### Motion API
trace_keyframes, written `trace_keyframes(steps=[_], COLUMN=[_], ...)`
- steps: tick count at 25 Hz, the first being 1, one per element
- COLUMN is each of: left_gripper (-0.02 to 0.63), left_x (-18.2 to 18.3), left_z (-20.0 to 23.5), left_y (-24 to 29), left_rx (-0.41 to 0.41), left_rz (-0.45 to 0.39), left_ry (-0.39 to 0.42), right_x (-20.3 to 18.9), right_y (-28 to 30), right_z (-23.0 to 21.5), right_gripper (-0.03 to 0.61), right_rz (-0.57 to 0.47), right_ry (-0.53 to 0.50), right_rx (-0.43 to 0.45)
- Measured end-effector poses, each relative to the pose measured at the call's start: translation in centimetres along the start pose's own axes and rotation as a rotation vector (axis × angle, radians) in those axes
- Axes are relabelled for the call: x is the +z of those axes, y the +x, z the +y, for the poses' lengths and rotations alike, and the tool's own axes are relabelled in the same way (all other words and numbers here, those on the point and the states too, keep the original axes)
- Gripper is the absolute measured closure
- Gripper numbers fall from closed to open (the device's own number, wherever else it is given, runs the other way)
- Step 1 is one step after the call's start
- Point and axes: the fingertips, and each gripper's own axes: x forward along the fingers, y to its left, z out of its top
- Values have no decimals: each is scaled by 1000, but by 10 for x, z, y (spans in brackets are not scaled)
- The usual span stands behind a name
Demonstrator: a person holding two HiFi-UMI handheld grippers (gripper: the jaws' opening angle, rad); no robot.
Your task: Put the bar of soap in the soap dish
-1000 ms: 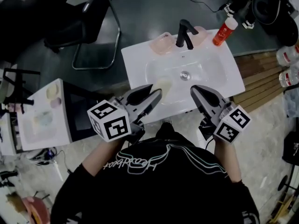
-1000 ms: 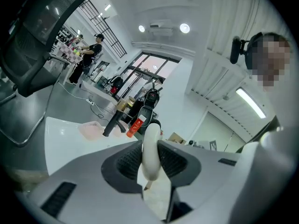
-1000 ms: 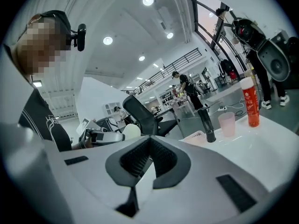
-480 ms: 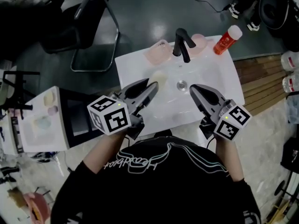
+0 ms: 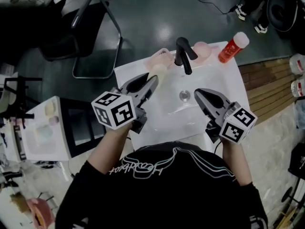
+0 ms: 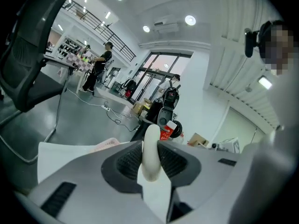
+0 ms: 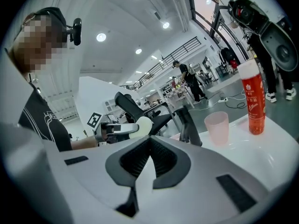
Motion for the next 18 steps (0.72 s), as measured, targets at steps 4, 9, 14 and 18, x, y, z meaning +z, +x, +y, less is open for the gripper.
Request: trace_keyframes(steps=[4, 9, 14, 18], left_gripper=[493, 492, 493, 493], left_x=[3, 7, 0, -7], left_z=[22, 40, 60, 74], left_y=[22, 48, 74, 90], left_rx=[44, 73, 89, 101], left_rz=[28, 68, 128, 173], left_ry=[63, 120, 187, 240], right_x=[-7, -13, -20, -26], right_y=[4, 7, 11, 13], right_z=[-16, -36, -49, -57], right_gripper=[552, 552, 552, 552], right_rz=[10, 24, 42, 49], right_ry=[16, 34, 51, 64], right_rx=[-4, -8, -15, -28])
